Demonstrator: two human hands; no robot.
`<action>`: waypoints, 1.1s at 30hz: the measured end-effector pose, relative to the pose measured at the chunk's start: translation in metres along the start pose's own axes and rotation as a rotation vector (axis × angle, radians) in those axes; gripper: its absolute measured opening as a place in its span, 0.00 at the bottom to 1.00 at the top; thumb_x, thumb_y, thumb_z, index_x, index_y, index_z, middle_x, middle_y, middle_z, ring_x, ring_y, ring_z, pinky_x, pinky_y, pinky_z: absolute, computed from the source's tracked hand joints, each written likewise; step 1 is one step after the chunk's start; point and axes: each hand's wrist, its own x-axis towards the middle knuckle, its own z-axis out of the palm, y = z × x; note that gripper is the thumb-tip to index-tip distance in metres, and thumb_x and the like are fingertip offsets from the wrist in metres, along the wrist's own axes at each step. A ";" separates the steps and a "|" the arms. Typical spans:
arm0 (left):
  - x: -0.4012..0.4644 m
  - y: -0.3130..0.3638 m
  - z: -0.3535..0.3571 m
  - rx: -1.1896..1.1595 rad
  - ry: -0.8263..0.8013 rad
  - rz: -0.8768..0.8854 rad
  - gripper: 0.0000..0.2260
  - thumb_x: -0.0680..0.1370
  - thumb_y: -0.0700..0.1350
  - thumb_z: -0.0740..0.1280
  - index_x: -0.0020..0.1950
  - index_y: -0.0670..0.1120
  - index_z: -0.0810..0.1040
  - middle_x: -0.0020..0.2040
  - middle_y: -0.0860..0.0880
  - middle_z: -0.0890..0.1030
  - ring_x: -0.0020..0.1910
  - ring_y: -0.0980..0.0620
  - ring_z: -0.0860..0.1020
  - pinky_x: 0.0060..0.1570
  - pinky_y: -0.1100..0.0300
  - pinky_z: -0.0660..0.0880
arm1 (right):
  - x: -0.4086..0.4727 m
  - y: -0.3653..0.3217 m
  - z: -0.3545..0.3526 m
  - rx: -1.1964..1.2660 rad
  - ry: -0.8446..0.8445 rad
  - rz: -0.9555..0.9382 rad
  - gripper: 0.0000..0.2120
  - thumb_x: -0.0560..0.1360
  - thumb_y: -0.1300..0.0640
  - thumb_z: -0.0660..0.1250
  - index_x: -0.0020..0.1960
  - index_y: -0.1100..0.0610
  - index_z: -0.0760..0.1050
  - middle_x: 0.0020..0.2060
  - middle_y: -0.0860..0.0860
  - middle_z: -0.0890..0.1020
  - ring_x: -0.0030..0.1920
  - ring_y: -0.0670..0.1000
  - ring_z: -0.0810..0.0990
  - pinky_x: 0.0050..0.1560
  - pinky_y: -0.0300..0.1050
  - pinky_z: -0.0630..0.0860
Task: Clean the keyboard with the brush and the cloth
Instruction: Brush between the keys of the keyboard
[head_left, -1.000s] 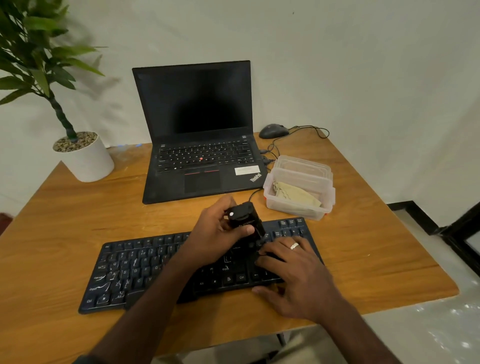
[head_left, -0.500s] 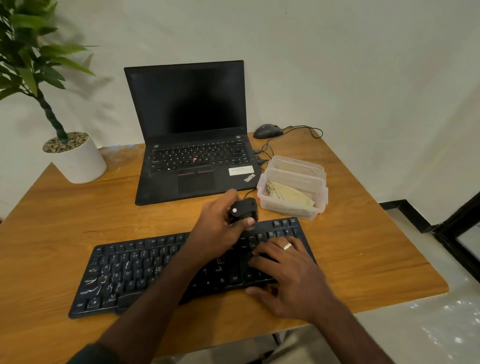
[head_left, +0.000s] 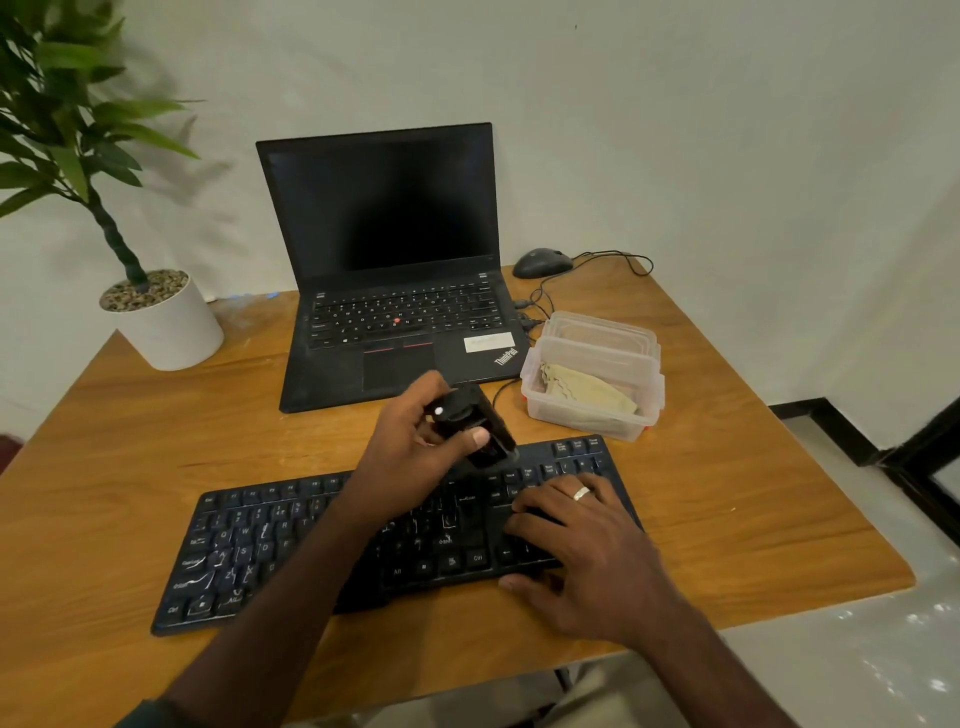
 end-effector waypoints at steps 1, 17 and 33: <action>-0.003 -0.001 0.004 -0.004 -0.041 -0.009 0.12 0.74 0.36 0.74 0.46 0.45 0.71 0.41 0.49 0.77 0.39 0.55 0.80 0.36 0.63 0.76 | 0.000 0.000 0.000 0.000 0.002 -0.001 0.20 0.73 0.34 0.70 0.56 0.47 0.79 0.55 0.43 0.79 0.57 0.49 0.76 0.62 0.56 0.71; -0.009 -0.003 -0.006 0.203 -0.037 0.068 0.15 0.71 0.38 0.77 0.44 0.49 0.72 0.39 0.60 0.78 0.39 0.62 0.78 0.34 0.71 0.73 | 0.000 0.000 0.000 0.005 -0.012 0.005 0.20 0.74 0.33 0.68 0.57 0.47 0.79 0.55 0.43 0.79 0.57 0.49 0.76 0.62 0.56 0.71; -0.001 0.000 0.002 0.060 -0.118 0.031 0.13 0.70 0.37 0.78 0.44 0.42 0.74 0.38 0.56 0.78 0.37 0.59 0.79 0.35 0.68 0.74 | -0.005 0.015 -0.009 0.170 -0.038 0.032 0.21 0.72 0.32 0.70 0.57 0.45 0.82 0.57 0.40 0.78 0.62 0.44 0.74 0.63 0.55 0.67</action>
